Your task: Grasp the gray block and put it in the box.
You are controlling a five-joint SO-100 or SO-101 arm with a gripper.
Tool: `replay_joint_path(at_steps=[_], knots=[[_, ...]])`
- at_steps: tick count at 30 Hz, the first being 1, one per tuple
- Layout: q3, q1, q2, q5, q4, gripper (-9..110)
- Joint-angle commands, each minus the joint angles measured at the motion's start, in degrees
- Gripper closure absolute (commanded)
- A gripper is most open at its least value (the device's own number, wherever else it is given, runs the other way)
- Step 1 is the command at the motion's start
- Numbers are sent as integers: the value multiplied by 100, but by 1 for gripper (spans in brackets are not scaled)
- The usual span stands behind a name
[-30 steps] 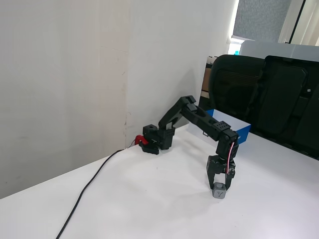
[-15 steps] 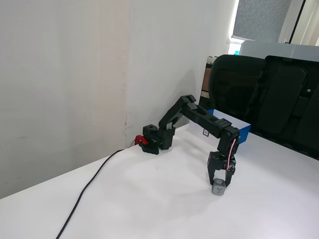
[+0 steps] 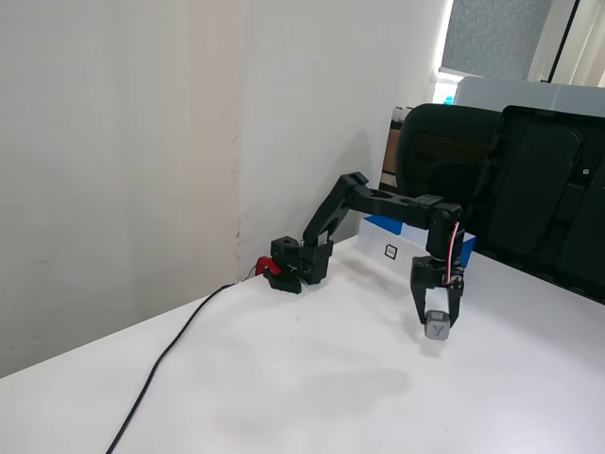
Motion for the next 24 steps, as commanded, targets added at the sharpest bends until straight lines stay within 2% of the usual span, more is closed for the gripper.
replay_joint_path(at_steps=[1,13,24], knots=[[-879,264,747,202,387,101],[-1371,1169,870,545,773,101],[-1441,2751,1608,967,888,101]])
